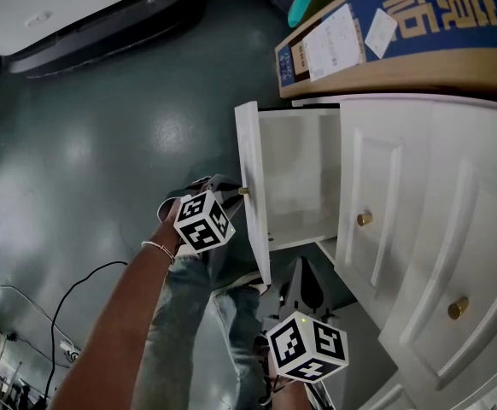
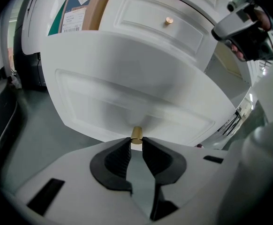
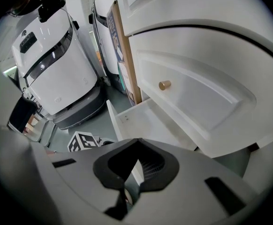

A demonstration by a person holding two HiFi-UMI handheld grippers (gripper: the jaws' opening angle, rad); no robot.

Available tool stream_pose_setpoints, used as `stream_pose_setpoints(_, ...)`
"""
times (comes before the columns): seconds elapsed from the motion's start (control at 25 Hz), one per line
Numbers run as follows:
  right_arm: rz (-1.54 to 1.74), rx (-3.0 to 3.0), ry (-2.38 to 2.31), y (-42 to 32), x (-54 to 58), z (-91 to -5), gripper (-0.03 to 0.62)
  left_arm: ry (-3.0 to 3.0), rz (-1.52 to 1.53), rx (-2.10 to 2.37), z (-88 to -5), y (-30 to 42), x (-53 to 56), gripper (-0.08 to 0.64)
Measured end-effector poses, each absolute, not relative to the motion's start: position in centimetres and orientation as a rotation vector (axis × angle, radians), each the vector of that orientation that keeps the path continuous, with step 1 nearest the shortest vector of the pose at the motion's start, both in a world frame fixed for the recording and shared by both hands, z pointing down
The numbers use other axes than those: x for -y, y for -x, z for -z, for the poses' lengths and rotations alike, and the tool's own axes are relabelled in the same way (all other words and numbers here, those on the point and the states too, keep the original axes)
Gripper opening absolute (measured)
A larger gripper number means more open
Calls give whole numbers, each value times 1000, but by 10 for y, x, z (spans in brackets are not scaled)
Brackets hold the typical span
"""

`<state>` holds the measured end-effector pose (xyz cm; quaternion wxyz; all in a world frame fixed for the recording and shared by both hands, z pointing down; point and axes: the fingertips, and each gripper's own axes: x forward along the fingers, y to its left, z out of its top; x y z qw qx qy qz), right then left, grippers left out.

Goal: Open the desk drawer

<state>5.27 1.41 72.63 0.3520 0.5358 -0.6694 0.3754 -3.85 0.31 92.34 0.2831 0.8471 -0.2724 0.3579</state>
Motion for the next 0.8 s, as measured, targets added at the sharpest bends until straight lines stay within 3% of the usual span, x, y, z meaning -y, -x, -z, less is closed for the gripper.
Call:
stream_pose_setpoints(0.32, -963, 1750, -1391, -61, -12, -715, 6, -2280, -1067, 698, -918, 42, -11, 130)
stream_pose_setpoints(0.8, -961, 1786, -1363, -72, -24, -652, 6, -2247, -1090, 778, -844, 47, -29, 130)
